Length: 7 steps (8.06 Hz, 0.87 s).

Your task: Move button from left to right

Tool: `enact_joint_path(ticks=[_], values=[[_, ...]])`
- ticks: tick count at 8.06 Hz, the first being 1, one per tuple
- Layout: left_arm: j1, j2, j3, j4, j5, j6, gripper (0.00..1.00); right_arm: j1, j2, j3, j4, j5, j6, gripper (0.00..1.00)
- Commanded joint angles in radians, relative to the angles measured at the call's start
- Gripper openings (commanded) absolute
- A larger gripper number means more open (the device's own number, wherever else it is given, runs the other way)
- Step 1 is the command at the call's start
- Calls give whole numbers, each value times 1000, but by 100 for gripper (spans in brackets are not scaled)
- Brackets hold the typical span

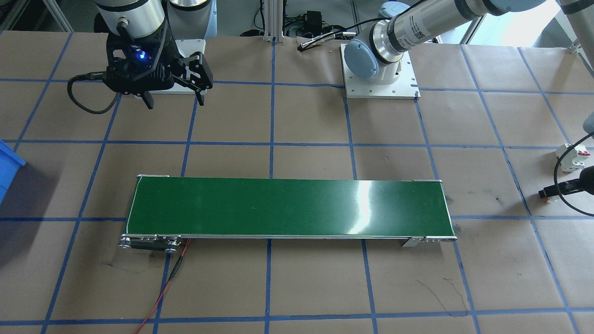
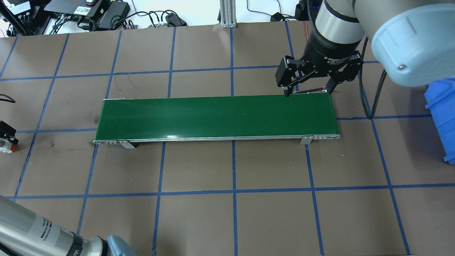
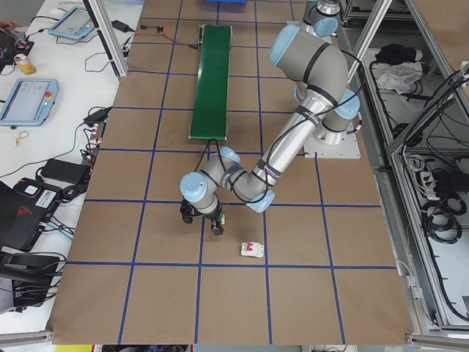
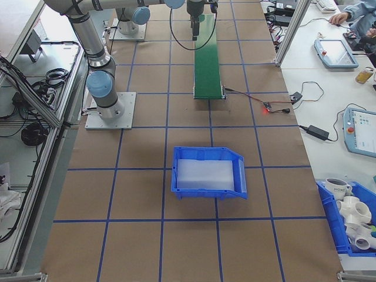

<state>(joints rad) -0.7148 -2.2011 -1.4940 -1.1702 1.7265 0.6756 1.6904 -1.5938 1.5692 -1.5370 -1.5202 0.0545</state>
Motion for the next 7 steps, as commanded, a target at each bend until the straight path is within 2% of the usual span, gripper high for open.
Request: enact_joint_path(ticks=[1,3,5,7], values=[[0,-3,0,0,-2,41,52,0,0,0,0,0,-1,100],[0,1,1,-3,-2,67,0,0,0,0,0,0,-1,100],[0,24,4,-38,-2,76,0,0,0,0,0,0,-1,100],[-12,125,17,-133,-7,130,0,0,0,0,0,0,-1,100]])
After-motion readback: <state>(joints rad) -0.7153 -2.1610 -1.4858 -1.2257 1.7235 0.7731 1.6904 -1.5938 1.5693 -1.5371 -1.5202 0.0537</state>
